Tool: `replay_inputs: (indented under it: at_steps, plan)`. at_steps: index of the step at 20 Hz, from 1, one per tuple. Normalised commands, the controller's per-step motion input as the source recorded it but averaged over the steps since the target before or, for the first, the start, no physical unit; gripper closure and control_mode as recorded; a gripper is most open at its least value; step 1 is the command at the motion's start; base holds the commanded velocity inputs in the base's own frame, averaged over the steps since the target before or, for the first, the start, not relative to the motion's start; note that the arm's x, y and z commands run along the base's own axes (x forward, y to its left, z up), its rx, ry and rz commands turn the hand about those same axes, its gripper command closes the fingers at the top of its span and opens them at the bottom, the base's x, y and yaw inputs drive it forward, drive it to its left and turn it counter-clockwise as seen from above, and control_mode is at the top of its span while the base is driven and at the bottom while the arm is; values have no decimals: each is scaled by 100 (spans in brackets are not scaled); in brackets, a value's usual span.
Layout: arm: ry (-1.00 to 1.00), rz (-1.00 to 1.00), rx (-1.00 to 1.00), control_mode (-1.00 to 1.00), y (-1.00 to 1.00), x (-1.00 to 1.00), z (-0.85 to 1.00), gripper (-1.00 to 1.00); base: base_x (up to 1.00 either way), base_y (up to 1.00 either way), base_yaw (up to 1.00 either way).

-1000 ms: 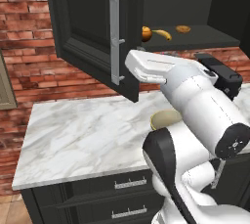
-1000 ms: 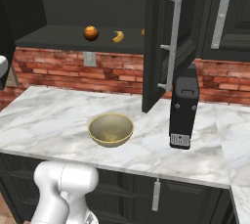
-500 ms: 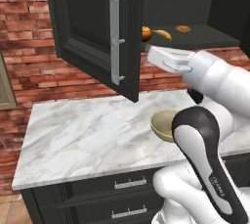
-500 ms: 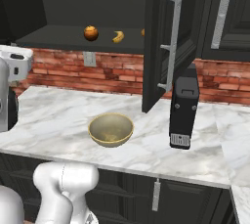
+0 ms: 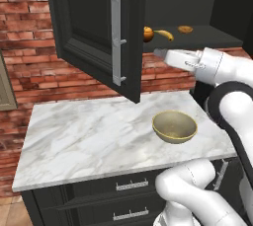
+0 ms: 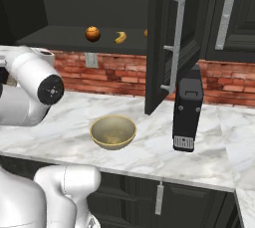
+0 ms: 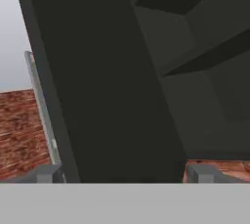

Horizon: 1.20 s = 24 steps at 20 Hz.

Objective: Open the cabinet. Pick the banana and orange from the cabinet and place them into the bowl. Then close the cabinet.

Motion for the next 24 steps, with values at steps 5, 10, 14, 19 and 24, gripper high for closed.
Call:
replay_inputs:
  at_steps: [5,10,14,19,24]
  plan:
    - [1,21,0,-100,0,48,-19,-100,0,0,0]
    - [0,4,0,-100,0,4,0,-100,0,0,0]
    - [7,0,0,-100,0,32,-7,-100,0,0,0]
    - [10,0,0,-100,12,38,-12,-100,0,0,0]
    - [8,0,-1,-100,29,29,-14,-100,0,0,0]
